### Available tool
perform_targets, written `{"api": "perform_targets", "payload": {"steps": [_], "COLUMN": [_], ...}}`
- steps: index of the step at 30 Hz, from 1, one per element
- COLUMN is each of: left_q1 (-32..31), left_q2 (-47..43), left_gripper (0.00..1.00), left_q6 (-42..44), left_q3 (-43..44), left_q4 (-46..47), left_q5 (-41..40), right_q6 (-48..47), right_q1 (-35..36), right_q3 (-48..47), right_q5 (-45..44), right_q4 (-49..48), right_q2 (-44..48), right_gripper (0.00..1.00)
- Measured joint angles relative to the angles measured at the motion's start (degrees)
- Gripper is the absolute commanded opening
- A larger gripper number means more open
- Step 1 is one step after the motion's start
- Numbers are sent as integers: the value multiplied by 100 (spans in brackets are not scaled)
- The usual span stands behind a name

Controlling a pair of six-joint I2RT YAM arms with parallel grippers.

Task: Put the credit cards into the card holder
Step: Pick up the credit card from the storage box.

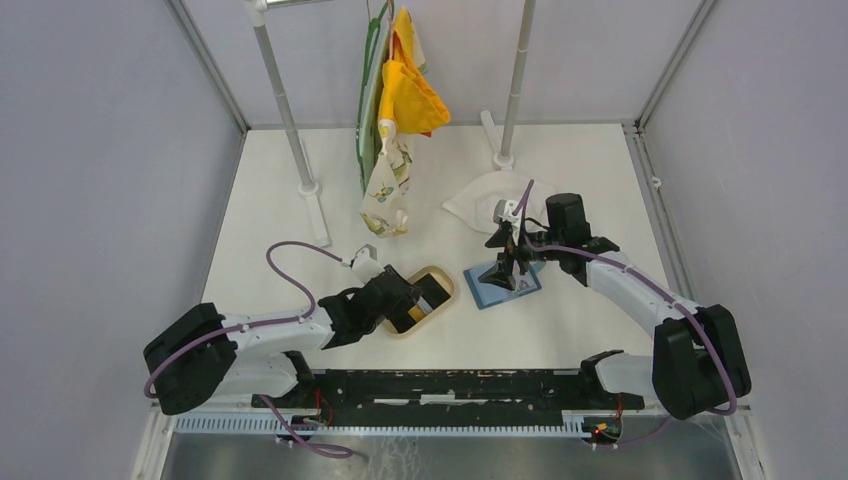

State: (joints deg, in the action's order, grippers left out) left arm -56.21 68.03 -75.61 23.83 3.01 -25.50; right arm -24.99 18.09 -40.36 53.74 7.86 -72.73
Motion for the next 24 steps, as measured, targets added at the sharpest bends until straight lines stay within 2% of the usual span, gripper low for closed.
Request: {"api": "perform_targets", "payload": {"steps": [4,16,24], "left_q1": [31,109,221], "left_q2": [157,400,549], "left_gripper": [37,48,50], "left_q6": [-122,-262,-337], "left_q3": [2,55,61], "left_q4": [15,4,50], "left_q5": [48,107,203], "right_q6": [-22,-35,-35], "right_q1": [0,0,0], "right_q3": [0,0,0], "right_q5": [-2,-2,-2], "right_q4": [28,39,39], "right_q2": [-24,-39,-42], "right_gripper": [96,96,96]}}
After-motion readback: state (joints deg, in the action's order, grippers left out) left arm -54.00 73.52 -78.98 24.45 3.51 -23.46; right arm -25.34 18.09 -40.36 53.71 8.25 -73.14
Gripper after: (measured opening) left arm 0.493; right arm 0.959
